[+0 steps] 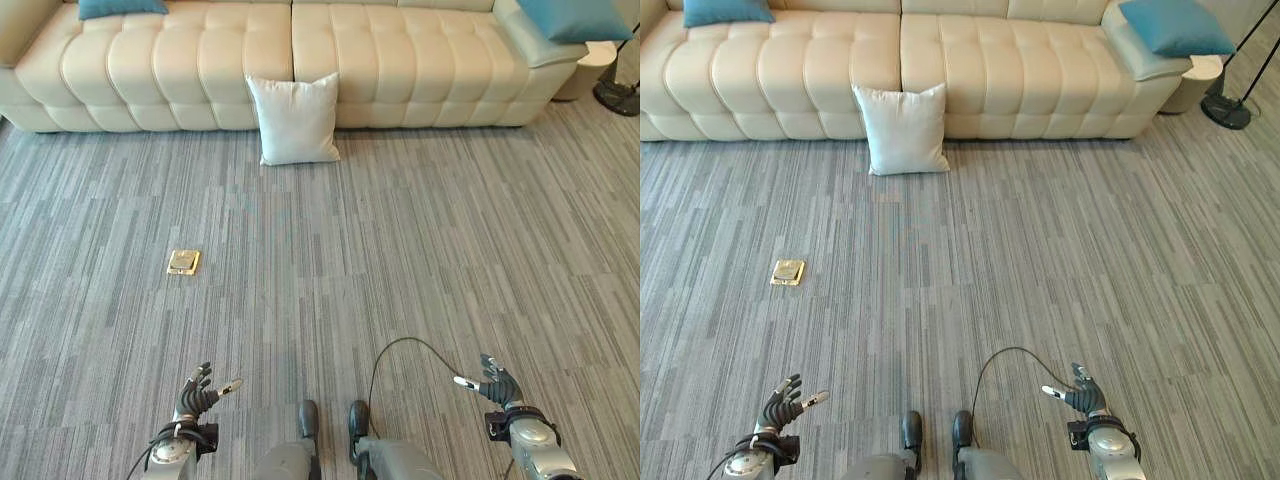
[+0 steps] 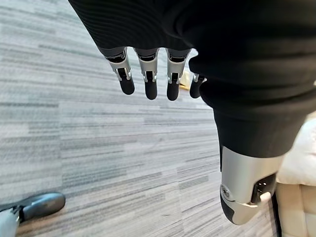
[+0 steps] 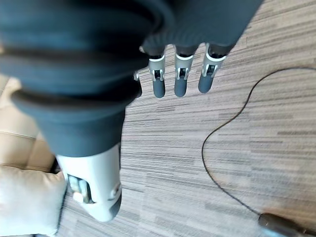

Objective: Pick up all the scattered cushions and arrange them neatly on the sofa.

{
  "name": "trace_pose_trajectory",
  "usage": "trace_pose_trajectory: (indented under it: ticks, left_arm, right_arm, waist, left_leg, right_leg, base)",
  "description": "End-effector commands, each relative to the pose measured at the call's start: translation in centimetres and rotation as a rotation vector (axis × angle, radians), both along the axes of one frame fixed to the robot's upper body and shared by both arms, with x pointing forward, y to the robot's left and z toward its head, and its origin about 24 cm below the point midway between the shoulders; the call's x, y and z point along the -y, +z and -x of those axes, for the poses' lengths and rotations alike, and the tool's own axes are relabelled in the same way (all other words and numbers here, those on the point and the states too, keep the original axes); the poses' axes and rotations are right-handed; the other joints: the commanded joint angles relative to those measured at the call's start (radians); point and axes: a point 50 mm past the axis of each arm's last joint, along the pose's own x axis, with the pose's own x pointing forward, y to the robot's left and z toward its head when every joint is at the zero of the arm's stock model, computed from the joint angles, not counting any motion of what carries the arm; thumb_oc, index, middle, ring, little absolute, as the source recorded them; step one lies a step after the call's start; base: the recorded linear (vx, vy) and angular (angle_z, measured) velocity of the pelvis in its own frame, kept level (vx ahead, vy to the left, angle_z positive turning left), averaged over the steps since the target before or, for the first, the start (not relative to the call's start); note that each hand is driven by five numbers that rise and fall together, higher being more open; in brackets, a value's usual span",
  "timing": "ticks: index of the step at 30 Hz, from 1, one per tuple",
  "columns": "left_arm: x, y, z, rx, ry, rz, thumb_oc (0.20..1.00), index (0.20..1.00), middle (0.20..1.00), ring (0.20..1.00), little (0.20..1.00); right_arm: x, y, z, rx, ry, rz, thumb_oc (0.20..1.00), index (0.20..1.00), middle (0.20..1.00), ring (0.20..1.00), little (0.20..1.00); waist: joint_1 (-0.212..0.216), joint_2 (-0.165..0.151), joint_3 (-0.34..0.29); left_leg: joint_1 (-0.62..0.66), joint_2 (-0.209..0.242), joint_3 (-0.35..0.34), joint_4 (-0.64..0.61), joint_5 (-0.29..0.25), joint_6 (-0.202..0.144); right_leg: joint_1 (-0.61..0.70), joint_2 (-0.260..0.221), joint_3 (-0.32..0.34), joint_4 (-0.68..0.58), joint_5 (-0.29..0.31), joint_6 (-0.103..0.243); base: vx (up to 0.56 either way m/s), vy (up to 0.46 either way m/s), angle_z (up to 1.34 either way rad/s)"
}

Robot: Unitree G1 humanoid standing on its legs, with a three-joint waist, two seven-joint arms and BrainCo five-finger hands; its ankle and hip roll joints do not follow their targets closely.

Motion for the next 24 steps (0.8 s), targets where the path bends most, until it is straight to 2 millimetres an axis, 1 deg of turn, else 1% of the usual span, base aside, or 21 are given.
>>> trace_pose_trajectory:
  ticks: [1, 2, 4, 5, 6, 7, 8, 10, 11, 12, 13, 14, 15, 16, 17, 18, 19, 20, 22, 23, 24]
  left_arm:
    - [-1.2, 1.5, -0.4, 0.083, 0.012, -0.039, 1.0, 1.0, 1.0, 1.0, 1.0]
    - [-1.1, 1.4, -0.3, 0.077, 0.007, -0.039, 1.0, 1.0, 1.0, 1.0, 1.0]
    - [-0.8, 1.0, -0.1, 0.066, 0.01, -0.03, 1.0, 1.0, 1.0, 1.0, 1.0]
    - [-0.6, 0.8, 0.0, 0.061, 0.013, -0.022, 1.0, 1.0, 1.0, 1.0, 1.0]
    - [-0.6, 0.8, 0.0, 0.061, 0.013, -0.022, 1.0, 1.0, 1.0, 1.0, 1.0]
    - [-0.5, 0.7, 0.1, 0.057, 0.01, -0.02, 1.0, 1.0, 1.0, 1.0, 1.0]
    - [-0.3, 0.5, 0.3, 0.049, 0.005, -0.018, 1.0, 1.0, 1.0, 1.0, 1.0]
    - [0.1, 0.3, 0.5, 0.04, -0.015, -0.015, 1.0, 1.0, 1.0, 1.0, 1.0]
    - [0.7, 0.0, 0.7, 0.028, -0.031, 0.0, 1.0, 1.0, 1.0, 1.0, 1.0]
    - [0.9, -0.1, 0.7, 0.022, -0.044, 0.002, 1.0, 1.0, 1.0, 1.0, 1.0]
    - [0.9, -0.1, 0.7, 0.022, -0.044, 0.002, 1.0, 1.0, 1.0, 1.0, 1.0]
    - [1.1, 0.0, 0.6, 0.025, -0.061, 0.005, 1.0, 1.0, 1.0, 1.0, 1.0]
    - [1.3, 0.2, 0.2, 0.028, -0.086, 0.006, 1.0, 1.0, 1.0, 1.0, 1.0]
    - [1.4, 0.2, 0.0, 0.032, -0.089, 0.008, 1.0, 1.0, 1.0, 1.0, 1.0]
    - [1.3, 0.2, -0.1, 0.032, -0.087, 0.008, 1.0, 1.0, 1.0, 1.0, 1.0]
    - [1.4, 0.4, -0.4, 0.041, -0.093, 0.008, 1.0, 1.0, 1.0, 1.0, 1.0]
    - [1.5, 0.5, -0.6, 0.046, -0.098, 0.009, 1.0, 1.0, 1.0, 1.0, 1.0]
    - [1.6, 0.6, -1.0, 0.052, -0.109, 0.005, 1.0, 1.0, 1.0, 1.0, 1.0]
    - [1.6, 0.6, -1.0, 0.052, -0.109, 0.005, 1.0, 1.0, 1.0, 1.0, 1.0]
    - [1.5, 0.8, -1.0, 0.054, -0.12, -0.006, 1.0, 1.0, 1.0, 1.0, 1.0]
    - [1.2, 0.8, -0.8, 0.048, -0.118, -0.017, 1.0, 1.0, 1.0, 1.0, 1.0]
  right_arm:
    - [0.0, 1.2, -0.8, 0.082, 0.013, 0.004, 1.0, 1.0, 1.0, 1.0, 1.0]
    - [0.0, 1.3, -0.8, 0.086, 0.018, 0.007, 1.0, 1.0, 1.0, 1.0, 1.0]
    - [0.0, 1.4, -0.9, 0.089, 0.026, 0.011, 1.0, 1.0, 1.0, 1.0, 1.0]
    - [0.1, 1.3, -0.7, 0.084, 0.027, 0.013, 1.0, 1.0, 1.0, 1.0, 1.0]
    - [0.1, 1.3, -0.7, 0.084, 0.027, 0.013, 1.0, 1.0, 1.0, 1.0, 1.0]
    - [0.3, 1.5, -0.6, 0.088, 0.027, 0.016, 1.0, 1.0, 1.0, 1.0, 1.0]
    - [0.4, 1.3, -0.3, 0.077, 0.029, 0.022, 1.0, 1.0, 1.0, 1.0, 1.0]
    - [0.9, 1.2, 0.7, 0.062, 0.019, 0.031, 1.0, 1.0, 1.0, 1.0, 1.0]
    - [1.3, 0.7, 1.8, 0.033, -0.003, 0.029, 1.0, 1.0, 1.0, 1.0, 1.0]
    - [1.6, 0.5, 2.2, 0.022, -0.016, 0.028, 1.0, 1.0, 1.0, 1.0, 1.0]
    - [1.5, 0.5, 2.2, 0.023, -0.016, 0.027, 1.0, 1.0, 1.0, 1.0, 1.0]
    - [1.6, 0.5, 2.2, 0.025, -0.021, 0.026, 1.0, 1.0, 1.0, 1.0, 1.0]
    - [1.7, 0.6, 2.1, 0.031, -0.028, 0.021, 1.0, 1.0, 1.0, 1.0, 1.0]
    - [1.8, 0.6, 1.9, 0.034, -0.032, 0.024, 1.0, 1.0, 1.0, 1.0, 1.0]
    - [1.9, 0.5, 2.0, 0.026, -0.043, 0.023, 1.0, 1.0, 1.0, 1.0, 1.0]
    - [2.1, 0.5, 2.1, 0.022, -0.051, 0.027, 1.0, 1.0, 1.0, 1.0, 1.0]
    - [2.3, 0.6, 2.0, 0.024, -0.056, 0.029, 1.0, 1.0, 1.0, 1.0, 1.0]
    - [2.4, 0.8, 1.6, 0.033, -0.061, 0.037, 1.0, 1.0, 1.0, 1.0, 1.0]
    - [2.4, 0.8, 1.6, 0.033, -0.061, 0.037, 1.0, 1.0, 1.0, 1.0, 1.0]
    - [2.5, 1.0, 1.4, 0.045, -0.068, 0.04, 1.0, 1.0, 1.0, 1.0, 1.0]
    - [2.6, 0.9, 1.5, 0.044, -0.073, 0.041, 1.0, 1.0, 1.0, 1.0, 1.0]
  waist:
    - [-0.003, -0.006, -0.025]
    - [-0.008, -0.004, -0.022]
    - [-0.022, -0.005, -0.016]
    - [-0.035, -0.001, -0.013]
    - [-0.036, -0.001, -0.012]
    - [-0.051, 0.0, -0.014]
    - [-0.061, 0.006, -0.012]
    - [-0.076, 0.012, -0.022]
    - [-0.097, 0.033, -0.049]
    - [-0.1, 0.046, -0.054]
    - [-0.103, 0.042, -0.055]
    - [-0.106, 0.048, -0.051]
    - [-0.112, 0.044, -0.047]
    - [-0.11, 0.044, -0.044]
    - [-0.11, 0.038, -0.041]
    - [-0.103, 0.029, -0.035]
    - [-0.095, 0.017, -0.026]
    - [-0.08, 0.003, -0.01]
    - [-0.079, 0.004, -0.009]
    - [-0.058, -0.009, 0.005]
    - [-0.05, -0.009, 0.002]
  left_leg:
    - [0.046, -0.016, -0.072, 0.154, -0.183, -0.042]
    - [0.068, -0.019, -0.076, 0.144, -0.187, -0.045]
    - [0.128, -0.025, -0.096, 0.109, -0.202, -0.051]
    - [0.169, -0.027, -0.116, 0.087, -0.21, -0.057]
    - [0.171, -0.026, -0.117, 0.087, -0.211, -0.057]
    - [0.222, -0.03, -0.142, 0.066, -0.225, -0.071]
    - [0.257, -0.026, -0.157, 0.055, -0.231, -0.08]
    - [0.31, -0.02, -0.183, 0.044, -0.238, -0.098]
    - [0.302, 0.01, -0.198, 0.124, -0.166, -0.147]
    - [0.283, 0.027, -0.189, 0.196, -0.111, -0.175]
    - [0.28, 0.023, -0.191, 0.196, -0.108, -0.174]
    - [0.241, 0.042, -0.17, 0.291, -0.053, -0.194]
    - [0.15, 0.078, -0.119, 0.45, 0.041, -0.199]
    - [0.126, 0.092, -0.098, 0.51, 0.059, -0.199]
    - [0.093, 0.108, -0.062, 0.549, 0.063, -0.189]
    - [0.041, 0.12, -0.022, 0.561, 0.023, -0.166]
    - [-0.017, 0.118, 0.001, 0.573, -0.011, -0.15]
    - [-0.113, 0.106, 0.024, 0.523, -0.066, -0.138]
    - [-0.113, 0.107, 0.024, 0.525, -0.067, -0.138]
    - [-0.201, 0.095, 0.035, 0.432, -0.069, -0.143]
    - [-0.226, 0.096, 0.033, 0.334, -0.046, -0.15]
  right_leg:
    - [0.012, -0.049, 0.006, -0.062, 0.038, 0.015]
    - [-0.004, -0.048, -0.009, -0.101, 0.028, 0.01]
    - [-0.042, -0.047, -0.048, -0.21, 0.048, 0.011]
    - [-0.061, -0.037, -0.065, -0.284, 0.074, 0.019]
    - [-0.059, -0.036, -0.065, -0.285, 0.075, 0.019]
    - [-0.085, -0.04, -0.083, -0.402, 0.112, 0.041]
    - [-0.091, -0.036, -0.098, -0.438, 0.133, 0.043]
    - [-0.092, -0.042, -0.109, -0.447, 0.149, 0.043]
    - [-0.069, -0.031, -0.091, -0.396, 0.158, 0.003]
    - [-0.054, -0.023, -0.097, -0.381, 0.136, -0.014]
    - [-0.056, -0.027, -0.097, -0.383, 0.138, -0.013]
    - [-0.035, -0.024, -0.1, -0.374, 0.116, -0.031]
    - [0.015, -0.013, -0.097, -0.366, 0.061, -0.076]
    - [0.037, -0.002, -0.091, -0.363, 0.043, -0.089]
    - [0.059, 0.002, -0.082, -0.36, 0.024, -0.102]
    - [0.092, -0.005, -0.073, -0.363, 0.006, -0.104]
    - [0.121, -0.014, -0.067, -0.372, -0.003, -0.105]
    - [0.164, -0.027, -0.054, -0.389, -0.015, -0.099]
    - [0.164, -0.027, -0.054, -0.389, -0.015, -0.099]
    - [0.217, -0.028, -0.039, -0.412, -0.025, -0.094]
    - [0.239, -0.021, -0.034, -0.426, -0.037, -0.088]
  base:
    - [0.29, 0.02, 0.14]
    - [0.41, 0.004, 0.26]
    - [0.36, -0.046, 0.18]
    - [0.28, -0.037, 0.31]
    - [0.46, -0.063, 0.27]
    - [0.48, -0.07, 0.34]
    - [0.65, -0.106, 0.47]
    - [0.62, -0.206, 0.71]
    - [0.71, -0.338, 0.75]
    - [0.54, -0.28, 0.75]
    - [0.26, -0.156, 0.67]
    - [0.34, -0.233, 0.75]
    - [0.48, -0.303, 0.62]
    - [0.48, -0.298, 0.21]
    - [0.4, -0.215, -0.17]
    - [0.37, -0.183, -0.15]
    - [0.44, -0.166, -0.08]
    - [0.29, -0.087, 0.05]
    - [0.2, -0.04, -0.02]
    - [0.35, -0.033, -0.06]
    - [0.47, -0.021, -0.09]
